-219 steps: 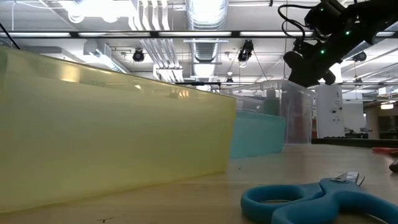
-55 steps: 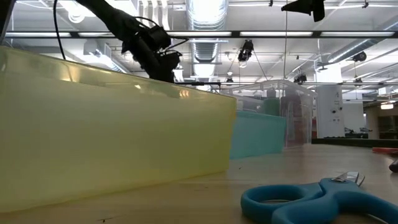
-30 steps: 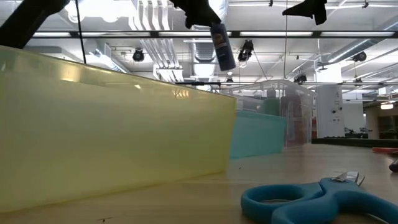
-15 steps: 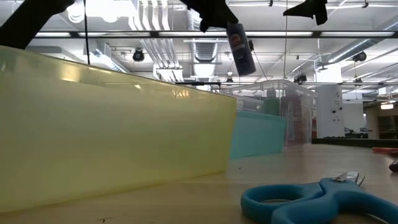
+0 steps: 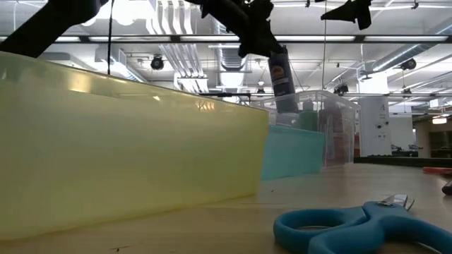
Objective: Pick & Place Paint Supplies
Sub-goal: Put the purple paint bottle into the transparent bin
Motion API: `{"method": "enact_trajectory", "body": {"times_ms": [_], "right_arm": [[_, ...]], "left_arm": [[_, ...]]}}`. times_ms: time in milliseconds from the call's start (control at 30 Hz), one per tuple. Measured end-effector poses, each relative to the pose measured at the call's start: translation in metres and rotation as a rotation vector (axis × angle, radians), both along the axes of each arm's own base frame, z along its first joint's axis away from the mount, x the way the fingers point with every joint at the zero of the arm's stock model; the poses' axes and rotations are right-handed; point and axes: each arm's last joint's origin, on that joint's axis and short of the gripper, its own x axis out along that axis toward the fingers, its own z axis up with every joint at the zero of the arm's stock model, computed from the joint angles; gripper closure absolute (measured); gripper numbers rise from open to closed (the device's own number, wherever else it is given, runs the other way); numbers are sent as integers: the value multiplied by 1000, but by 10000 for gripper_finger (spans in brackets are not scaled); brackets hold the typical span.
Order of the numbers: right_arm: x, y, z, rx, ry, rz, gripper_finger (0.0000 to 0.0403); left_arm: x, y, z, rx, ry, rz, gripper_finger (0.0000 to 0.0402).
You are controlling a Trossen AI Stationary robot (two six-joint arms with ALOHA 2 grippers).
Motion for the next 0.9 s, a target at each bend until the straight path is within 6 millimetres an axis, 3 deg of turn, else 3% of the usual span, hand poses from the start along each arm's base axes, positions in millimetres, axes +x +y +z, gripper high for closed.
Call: {"method": "enact_trajectory", "body": {"times_ms": [433,900], "right_arm": [[4,-2,-18,39,19,-2,139],[5,-2,-17,32,5,1,139]], "left_arm": [[21,10,-49,-28,92,11,284],[28,17,-82,-28,137,27,284]]}}
